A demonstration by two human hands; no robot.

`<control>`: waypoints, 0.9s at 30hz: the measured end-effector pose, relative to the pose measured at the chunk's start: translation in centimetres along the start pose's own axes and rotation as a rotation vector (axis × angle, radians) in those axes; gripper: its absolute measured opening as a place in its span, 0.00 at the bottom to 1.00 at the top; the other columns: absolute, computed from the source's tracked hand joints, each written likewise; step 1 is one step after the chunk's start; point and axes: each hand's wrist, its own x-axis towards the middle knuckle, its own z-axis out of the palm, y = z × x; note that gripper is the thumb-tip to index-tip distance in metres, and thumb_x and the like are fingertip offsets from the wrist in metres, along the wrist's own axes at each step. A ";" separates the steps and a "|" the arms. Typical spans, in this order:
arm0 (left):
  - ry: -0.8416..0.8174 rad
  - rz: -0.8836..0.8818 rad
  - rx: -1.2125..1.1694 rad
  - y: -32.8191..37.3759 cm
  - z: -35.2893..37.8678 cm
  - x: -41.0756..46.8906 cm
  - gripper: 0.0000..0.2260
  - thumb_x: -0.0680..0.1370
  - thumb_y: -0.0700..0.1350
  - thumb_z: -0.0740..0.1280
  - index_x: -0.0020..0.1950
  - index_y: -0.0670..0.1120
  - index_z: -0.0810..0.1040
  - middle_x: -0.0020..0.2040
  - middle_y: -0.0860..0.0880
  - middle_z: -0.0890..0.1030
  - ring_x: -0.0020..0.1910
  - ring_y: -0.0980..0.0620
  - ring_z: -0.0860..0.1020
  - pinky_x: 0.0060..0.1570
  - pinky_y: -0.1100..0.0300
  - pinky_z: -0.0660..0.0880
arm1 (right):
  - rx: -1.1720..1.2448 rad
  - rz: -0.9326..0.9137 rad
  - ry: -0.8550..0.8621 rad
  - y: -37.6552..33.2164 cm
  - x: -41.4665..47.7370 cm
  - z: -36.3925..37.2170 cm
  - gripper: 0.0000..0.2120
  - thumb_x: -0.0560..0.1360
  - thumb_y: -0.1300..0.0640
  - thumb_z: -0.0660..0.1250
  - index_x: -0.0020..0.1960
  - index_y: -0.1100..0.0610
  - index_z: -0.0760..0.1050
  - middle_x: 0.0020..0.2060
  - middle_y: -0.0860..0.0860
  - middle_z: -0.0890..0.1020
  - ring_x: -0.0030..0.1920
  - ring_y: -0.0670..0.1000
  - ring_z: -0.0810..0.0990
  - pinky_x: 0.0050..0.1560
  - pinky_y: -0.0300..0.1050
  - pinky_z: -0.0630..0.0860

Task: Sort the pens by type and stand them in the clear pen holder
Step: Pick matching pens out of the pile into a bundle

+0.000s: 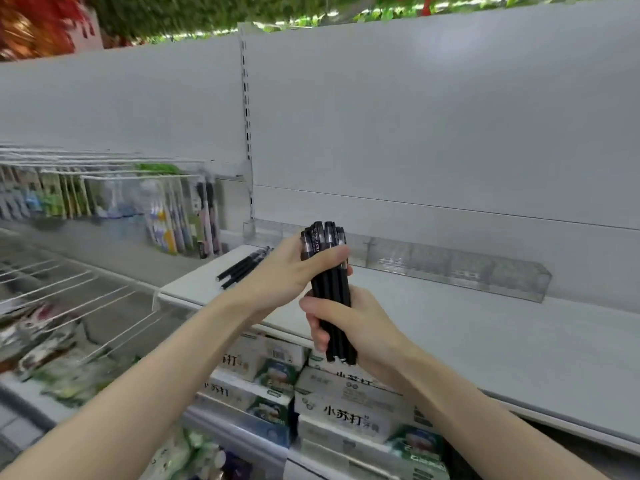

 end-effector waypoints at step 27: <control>-0.282 -0.024 0.337 -19.1 -16.8 11.0 0.18 0.80 0.59 0.50 0.49 0.50 0.75 0.50 0.50 0.77 0.57 0.49 0.73 0.58 0.54 0.67 | -0.478 0.415 0.654 3.6 18.9 5.9 0.13 0.72 0.60 0.68 0.31 0.55 0.69 0.19 0.43 0.69 0.21 0.43 0.67 0.23 0.33 0.62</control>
